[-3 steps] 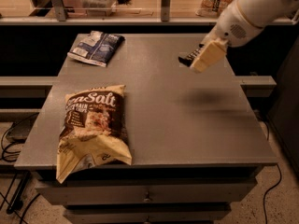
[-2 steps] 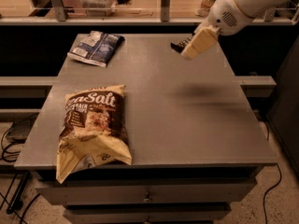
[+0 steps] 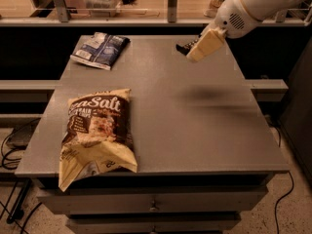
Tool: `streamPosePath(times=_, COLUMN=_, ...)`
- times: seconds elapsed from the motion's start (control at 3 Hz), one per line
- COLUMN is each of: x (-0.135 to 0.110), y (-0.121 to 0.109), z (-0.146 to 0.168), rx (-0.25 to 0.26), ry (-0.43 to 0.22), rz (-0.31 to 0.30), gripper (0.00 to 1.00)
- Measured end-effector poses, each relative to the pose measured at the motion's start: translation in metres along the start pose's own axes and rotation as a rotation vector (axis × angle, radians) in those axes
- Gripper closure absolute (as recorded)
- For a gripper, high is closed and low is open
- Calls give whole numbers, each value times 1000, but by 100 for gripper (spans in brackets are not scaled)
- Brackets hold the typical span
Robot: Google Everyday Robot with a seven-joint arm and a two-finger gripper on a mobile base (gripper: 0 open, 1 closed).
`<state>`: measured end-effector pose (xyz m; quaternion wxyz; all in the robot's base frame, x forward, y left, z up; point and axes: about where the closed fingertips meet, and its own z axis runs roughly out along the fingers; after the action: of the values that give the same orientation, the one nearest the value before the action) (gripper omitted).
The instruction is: Move rxbar chocolate near blue chip bag
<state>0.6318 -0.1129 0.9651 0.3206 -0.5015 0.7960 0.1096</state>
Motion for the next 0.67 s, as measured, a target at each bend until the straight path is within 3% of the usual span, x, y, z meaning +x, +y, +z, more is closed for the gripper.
streamPosePath(times=0.33, x=-24, y=8, z=39, rx=-45, ry=-80, rz=16, gripper=100)
streamPosePath(times=0.67, x=-66, y=8, z=89, rx=-78, ry=-192, rz=33, gripper=100)
